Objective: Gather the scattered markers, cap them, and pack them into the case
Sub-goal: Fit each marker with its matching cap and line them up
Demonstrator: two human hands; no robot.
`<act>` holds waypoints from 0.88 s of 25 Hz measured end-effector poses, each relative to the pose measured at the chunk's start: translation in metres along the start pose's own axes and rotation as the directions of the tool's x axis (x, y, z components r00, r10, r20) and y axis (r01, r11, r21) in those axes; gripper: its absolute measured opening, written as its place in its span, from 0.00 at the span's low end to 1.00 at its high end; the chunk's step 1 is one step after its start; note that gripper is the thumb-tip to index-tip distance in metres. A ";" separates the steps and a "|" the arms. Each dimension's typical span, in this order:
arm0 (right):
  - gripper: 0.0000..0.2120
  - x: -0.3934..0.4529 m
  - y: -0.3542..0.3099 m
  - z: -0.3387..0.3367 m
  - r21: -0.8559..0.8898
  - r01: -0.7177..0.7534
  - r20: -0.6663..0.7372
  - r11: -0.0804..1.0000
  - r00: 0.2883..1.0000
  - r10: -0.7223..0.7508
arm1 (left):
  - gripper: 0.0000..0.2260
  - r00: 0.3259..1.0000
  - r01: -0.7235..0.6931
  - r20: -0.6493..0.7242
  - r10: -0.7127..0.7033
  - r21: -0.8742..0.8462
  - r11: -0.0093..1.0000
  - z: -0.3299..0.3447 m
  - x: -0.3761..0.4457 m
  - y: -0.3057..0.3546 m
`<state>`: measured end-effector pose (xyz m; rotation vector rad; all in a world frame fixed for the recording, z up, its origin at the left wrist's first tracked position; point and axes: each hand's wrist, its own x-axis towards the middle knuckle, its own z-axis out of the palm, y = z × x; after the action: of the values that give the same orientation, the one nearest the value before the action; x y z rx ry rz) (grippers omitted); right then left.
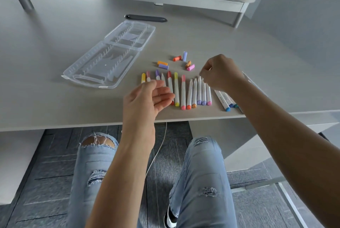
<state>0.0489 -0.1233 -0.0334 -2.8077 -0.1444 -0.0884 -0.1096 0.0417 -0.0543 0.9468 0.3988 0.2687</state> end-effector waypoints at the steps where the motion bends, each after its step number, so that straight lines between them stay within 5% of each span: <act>1: 0.06 -0.005 0.005 -0.004 -0.028 -0.007 0.004 1.000 1.000 0.008 | 0.10 1.000 0.003 0.008 -0.003 0.003 1.000 0.002 -0.001 -0.002; 17: 0.13 -0.027 0.001 -0.008 -0.267 0.021 0.024 0.964 1.000 -0.015 | 0.10 0.998 0.010 0.057 -0.015 0.090 0.996 0.021 -0.003 -0.021; 22: 0.17 -0.020 0.001 -0.009 -0.125 -0.014 0.041 0.992 0.999 0.019 | 0.07 0.998 -0.037 0.063 0.027 0.156 0.987 0.026 0.001 -0.025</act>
<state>0.0283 -0.1292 -0.0270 -2.9361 -0.1291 -0.0355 -0.0961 0.0092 -0.0617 1.1145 0.3533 0.2398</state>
